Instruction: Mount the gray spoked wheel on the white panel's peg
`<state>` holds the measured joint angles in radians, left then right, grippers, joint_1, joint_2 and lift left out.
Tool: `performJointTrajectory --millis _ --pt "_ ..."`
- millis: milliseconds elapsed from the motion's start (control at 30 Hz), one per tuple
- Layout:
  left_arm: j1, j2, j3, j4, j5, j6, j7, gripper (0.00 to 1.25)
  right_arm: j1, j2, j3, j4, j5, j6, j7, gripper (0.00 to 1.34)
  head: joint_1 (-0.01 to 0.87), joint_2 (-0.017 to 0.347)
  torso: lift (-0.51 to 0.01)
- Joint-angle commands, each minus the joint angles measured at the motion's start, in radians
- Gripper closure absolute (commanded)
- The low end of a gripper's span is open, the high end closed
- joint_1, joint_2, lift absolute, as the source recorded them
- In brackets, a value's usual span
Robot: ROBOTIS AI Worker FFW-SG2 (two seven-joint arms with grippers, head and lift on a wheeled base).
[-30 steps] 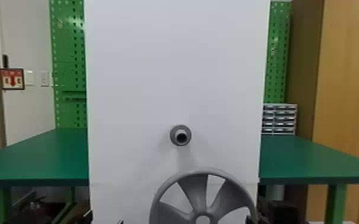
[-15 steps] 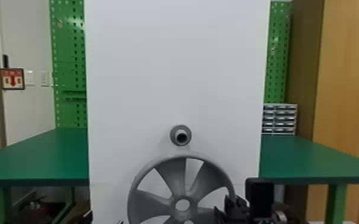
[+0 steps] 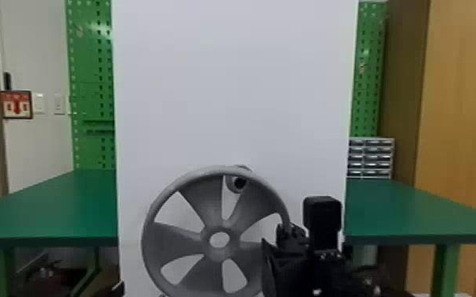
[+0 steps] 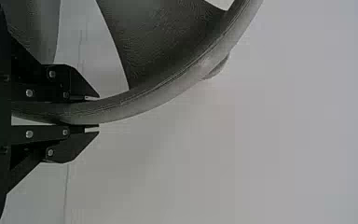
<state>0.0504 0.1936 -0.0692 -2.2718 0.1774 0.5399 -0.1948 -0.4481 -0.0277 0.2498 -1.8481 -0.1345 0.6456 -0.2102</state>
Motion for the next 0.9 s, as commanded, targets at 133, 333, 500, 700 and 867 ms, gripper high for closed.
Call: performJointTrajectory --millis 133,333,500,700,867 --pt "-0.006 0.004 -0.009 0.0 0.001 0.012 0.001 0.48 -0.046 0.003 0.008 -0.052 0.018 0.051 -0.012 1.18 0.123 -0.008 -0.406" --pt "-0.006 0.006 -0.012 0.0 0.001 0.015 0.003 0.48 -0.066 0.002 0.013 -0.089 0.021 0.095 -0.044 1.18 0.123 -0.008 -0.406" --pt "-0.009 0.007 -0.015 0.0 0.001 0.02 0.003 0.48 -0.087 0.002 0.011 -0.103 0.013 0.12 -0.052 1.18 0.123 -0.008 -0.406" --pt "-0.009 0.007 -0.018 0.0 0.002 0.022 0.003 0.48 -0.101 -0.001 0.011 -0.117 -0.004 0.138 -0.057 1.18 0.123 -0.008 -0.406" --pt "-0.012 0.012 -0.018 0.0 0.004 0.023 0.003 0.48 -0.115 -0.003 0.011 -0.118 -0.005 0.152 -0.06 1.18 0.123 -0.008 -0.406"
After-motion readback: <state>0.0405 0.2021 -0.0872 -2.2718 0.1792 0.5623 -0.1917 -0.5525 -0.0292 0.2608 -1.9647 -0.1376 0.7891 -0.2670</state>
